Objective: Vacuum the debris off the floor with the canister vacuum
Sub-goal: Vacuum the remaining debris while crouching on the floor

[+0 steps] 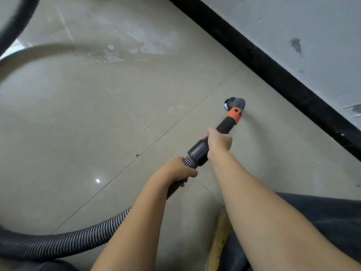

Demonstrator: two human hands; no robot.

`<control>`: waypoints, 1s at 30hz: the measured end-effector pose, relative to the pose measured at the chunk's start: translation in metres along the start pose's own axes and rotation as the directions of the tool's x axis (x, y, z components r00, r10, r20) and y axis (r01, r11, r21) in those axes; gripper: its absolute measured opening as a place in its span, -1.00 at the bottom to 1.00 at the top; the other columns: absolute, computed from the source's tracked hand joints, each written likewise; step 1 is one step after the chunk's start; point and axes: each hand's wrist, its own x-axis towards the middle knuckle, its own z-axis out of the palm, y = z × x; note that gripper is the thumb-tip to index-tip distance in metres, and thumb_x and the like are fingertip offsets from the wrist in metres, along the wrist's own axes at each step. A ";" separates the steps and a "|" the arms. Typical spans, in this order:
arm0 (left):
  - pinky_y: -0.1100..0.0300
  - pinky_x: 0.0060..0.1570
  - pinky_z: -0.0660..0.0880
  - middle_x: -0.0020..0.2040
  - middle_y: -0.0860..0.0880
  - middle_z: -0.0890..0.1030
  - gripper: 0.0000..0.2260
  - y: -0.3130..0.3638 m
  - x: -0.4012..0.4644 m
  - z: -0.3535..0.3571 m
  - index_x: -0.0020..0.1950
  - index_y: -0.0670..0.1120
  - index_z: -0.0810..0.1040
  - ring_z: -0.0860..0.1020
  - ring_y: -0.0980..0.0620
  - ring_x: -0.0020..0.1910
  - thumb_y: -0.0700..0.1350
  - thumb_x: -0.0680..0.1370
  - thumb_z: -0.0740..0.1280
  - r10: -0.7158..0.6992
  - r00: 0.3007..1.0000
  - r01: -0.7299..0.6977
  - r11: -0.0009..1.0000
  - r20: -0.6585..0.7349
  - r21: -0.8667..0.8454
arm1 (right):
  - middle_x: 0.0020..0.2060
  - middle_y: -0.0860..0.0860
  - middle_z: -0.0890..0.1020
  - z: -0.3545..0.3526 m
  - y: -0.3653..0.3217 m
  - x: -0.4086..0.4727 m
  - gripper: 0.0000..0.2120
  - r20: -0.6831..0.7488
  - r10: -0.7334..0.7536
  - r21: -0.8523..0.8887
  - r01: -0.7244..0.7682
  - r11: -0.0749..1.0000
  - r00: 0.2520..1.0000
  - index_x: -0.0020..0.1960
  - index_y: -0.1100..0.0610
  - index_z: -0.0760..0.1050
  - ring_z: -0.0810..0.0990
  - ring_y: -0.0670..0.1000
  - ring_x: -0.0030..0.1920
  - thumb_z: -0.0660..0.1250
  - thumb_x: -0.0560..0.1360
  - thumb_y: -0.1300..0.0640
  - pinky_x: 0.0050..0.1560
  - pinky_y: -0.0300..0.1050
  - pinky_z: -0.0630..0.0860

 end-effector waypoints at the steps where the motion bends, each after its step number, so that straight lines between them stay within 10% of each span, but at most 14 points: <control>1: 0.19 -0.31 0.50 -0.36 -0.07 0.53 -0.88 -0.001 0.000 -0.008 -0.05 -0.11 0.46 0.49 0.00 -0.46 -0.19 0.44 0.34 -0.001 1.000 0.000 0.999 -0.028 -0.034 | -0.33 0.11 0.65 0.011 -0.007 -0.004 -0.83 0.057 -0.010 -0.020 0.011 1.000 0.998 -0.01 0.16 0.38 0.60 0.07 -0.35 0.29 0.42 0.23 -0.17 -0.05 0.57; 4: 0.22 -0.35 0.50 -0.35 -0.06 0.54 -0.90 0.005 0.002 -0.027 -0.09 -0.09 0.46 0.50 0.01 -0.46 -0.18 0.44 0.36 0.014 0.999 -0.018 0.997 -0.050 -0.070 | -0.45 0.05 0.58 0.027 -0.022 -0.010 -0.87 0.140 -0.036 0.000 0.037 0.999 0.989 -0.10 0.13 0.34 0.57 0.03 -0.43 0.29 0.43 0.24 -0.15 -0.05 0.59; 10: 0.18 -0.27 0.50 -0.34 -0.06 0.56 -0.83 0.046 0.025 -0.016 0.01 -0.12 0.48 0.51 0.00 -0.45 -0.16 0.44 0.36 0.072 0.997 -0.070 0.995 -0.034 0.065 | -0.29 0.06 0.66 -0.005 -0.030 0.029 -0.70 -0.174 0.015 0.182 0.017 0.983 0.985 0.13 0.21 0.43 0.63 0.08 -0.31 0.28 0.41 0.19 -0.18 -0.06 0.57; 16: 0.25 -0.43 0.48 -0.37 -0.07 0.54 -0.91 0.025 0.030 -0.035 -0.10 -0.13 0.47 0.50 0.02 -0.50 -0.19 0.44 0.33 -0.052 0.972 0.012 0.985 -0.229 -0.173 | -0.06 0.11 0.67 0.077 -0.040 0.032 -0.69 0.188 -0.105 -0.147 0.133 0.980 0.977 0.10 0.15 0.43 0.67 0.15 -0.18 0.33 0.37 0.16 -0.07 0.02 0.62; 20: 0.23 -0.41 0.48 -0.38 -0.08 0.56 -0.92 0.021 0.039 -0.051 -0.13 -0.14 0.47 0.52 0.01 -0.51 -0.19 0.43 0.34 -0.093 0.936 -0.003 0.963 -0.339 -0.270 | -0.22 0.11 0.61 0.119 -0.053 0.024 -0.80 0.490 -0.089 -0.225 0.224 0.948 0.867 0.01 0.15 0.38 0.57 0.02 -0.50 0.31 0.41 0.21 -0.39 -0.17 0.54; 26: 0.23 -0.38 0.50 -0.37 -0.06 0.54 -0.92 0.083 0.091 -0.059 -0.09 -0.09 0.47 0.50 0.01 -0.47 -0.19 0.45 0.34 -0.083 0.966 0.075 0.996 -0.243 -0.043 | 0.01 0.06 0.64 0.090 -0.076 0.095 -0.62 0.053 -0.043 0.025 0.042 0.999 0.998 0.24 0.12 0.40 0.66 0.11 -0.13 0.33 0.44 0.15 -0.07 -0.05 0.57; 30: 0.19 -0.34 0.50 -0.34 -0.08 0.52 -0.91 0.104 0.086 -0.082 -0.06 -0.16 0.45 0.50 0.00 -0.44 -0.21 0.50 0.35 -0.201 0.963 0.193 0.979 -0.179 -0.062 | 0.10 0.08 0.61 0.106 -0.093 0.094 -0.57 0.167 -0.028 -0.083 0.042 0.996 0.986 0.32 0.15 0.35 0.64 0.15 -0.02 0.31 0.48 0.15 -0.10 -0.10 0.49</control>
